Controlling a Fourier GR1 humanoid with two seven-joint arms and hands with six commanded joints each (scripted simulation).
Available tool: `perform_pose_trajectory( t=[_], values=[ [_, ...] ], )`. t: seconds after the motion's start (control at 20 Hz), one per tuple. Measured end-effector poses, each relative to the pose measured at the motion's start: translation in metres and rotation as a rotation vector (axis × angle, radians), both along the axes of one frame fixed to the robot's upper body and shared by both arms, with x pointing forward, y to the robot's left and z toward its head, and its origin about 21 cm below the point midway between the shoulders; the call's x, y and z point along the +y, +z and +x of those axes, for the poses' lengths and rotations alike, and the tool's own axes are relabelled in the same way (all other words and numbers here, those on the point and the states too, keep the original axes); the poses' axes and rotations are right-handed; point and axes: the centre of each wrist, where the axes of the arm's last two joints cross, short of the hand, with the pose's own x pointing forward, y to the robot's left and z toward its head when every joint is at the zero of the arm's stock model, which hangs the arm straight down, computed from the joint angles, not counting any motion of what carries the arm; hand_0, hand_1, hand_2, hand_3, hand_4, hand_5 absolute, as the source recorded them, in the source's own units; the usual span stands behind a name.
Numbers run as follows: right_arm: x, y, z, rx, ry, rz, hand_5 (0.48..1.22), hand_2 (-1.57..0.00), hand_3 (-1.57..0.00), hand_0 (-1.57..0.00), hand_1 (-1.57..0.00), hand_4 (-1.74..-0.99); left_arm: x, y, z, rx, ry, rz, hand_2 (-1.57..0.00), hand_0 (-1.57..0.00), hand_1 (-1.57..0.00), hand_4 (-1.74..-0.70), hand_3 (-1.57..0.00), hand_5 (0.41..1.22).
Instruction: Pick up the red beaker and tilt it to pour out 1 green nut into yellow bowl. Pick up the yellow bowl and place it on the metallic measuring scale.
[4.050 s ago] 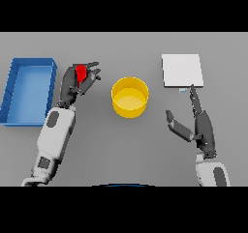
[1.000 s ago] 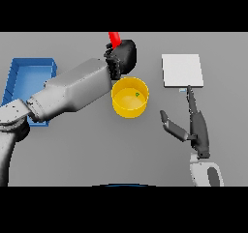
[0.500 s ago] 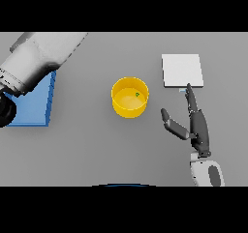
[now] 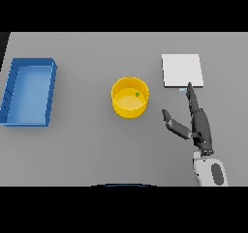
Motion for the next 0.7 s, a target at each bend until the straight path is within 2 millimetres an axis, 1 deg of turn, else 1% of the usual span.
perform_pose_trajectory(
  t=[0.15, 0.2, 0.35, 0.4, 0.45, 0.5, 0.7],
  values=[
    [-0.002, 0.001, 0.002, -0.006, 0.001, -0.016, 0.599, 0.0, 0.0, 0.0, 0.0, -1.217, 0.043, -0.024, -0.008, -0.034, 0.152, -0.199, -1.57, -1.57, -1.57, -1.74, -1.43, 1.221],
    [-0.003, 0.0, 0.001, 0.0, 0.0, -0.016, 0.604, 0.0, 0.0, 0.0, 0.0, -1.212, 0.055, -0.039, -0.012, -0.043, 0.191, -0.277, -1.57, -1.57, -1.57, -1.74, -1.45, 1.221],
    [-0.001, 0.0, 0.002, 0.009, 0.018, -0.041, 0.631, 0.0, 0.0, 0.0, 0.0, -1.21, 0.071, -0.067, -0.026, -0.062, 0.305, -0.422, -1.57, -1.57, -1.57, -1.74, -1.46, 1.221],
    [-0.003, 0.0, 0.003, 0.006, 0.019, -0.055, 0.641, 0.0, 0.0, 0.0, 0.0, -1.212, 0.077, -0.082, -0.034, -0.054, 0.354, -0.458, -1.57, -1.57, -1.57, -1.74, -1.46, 1.221],
    [-0.003, -0.002, -0.001, 0.002, 0.029, -0.059, 0.649, 0.0, 0.0, 0.0, 0.0, -1.21, 0.079, -0.096, -0.042, -0.052, 0.381, -0.482, -1.57, -1.57, -1.57, -1.74, -1.45, 1.221],
    [-0.002, -0.001, 0.001, 0.009, 0.027, -0.062, 0.653, 0.0, 0.0, 0.0, 0.0, -1.206, 0.082, -0.109, -0.051, -0.044, 0.417, -0.51, -1.57, -1.57, -1.57, -1.74, -1.45, 1.221],
    [0.001, 0.002, -0.002, 0.009, 0.027, -0.066, 0.664, 0.0, 0.0, 0.0, 0.0, -1.217, 0.086, -0.148, -0.089, -0.032, 0.467, -0.572, -1.57, -1.57, -1.57, -1.74, -1.45, 1.221]
  ],
)
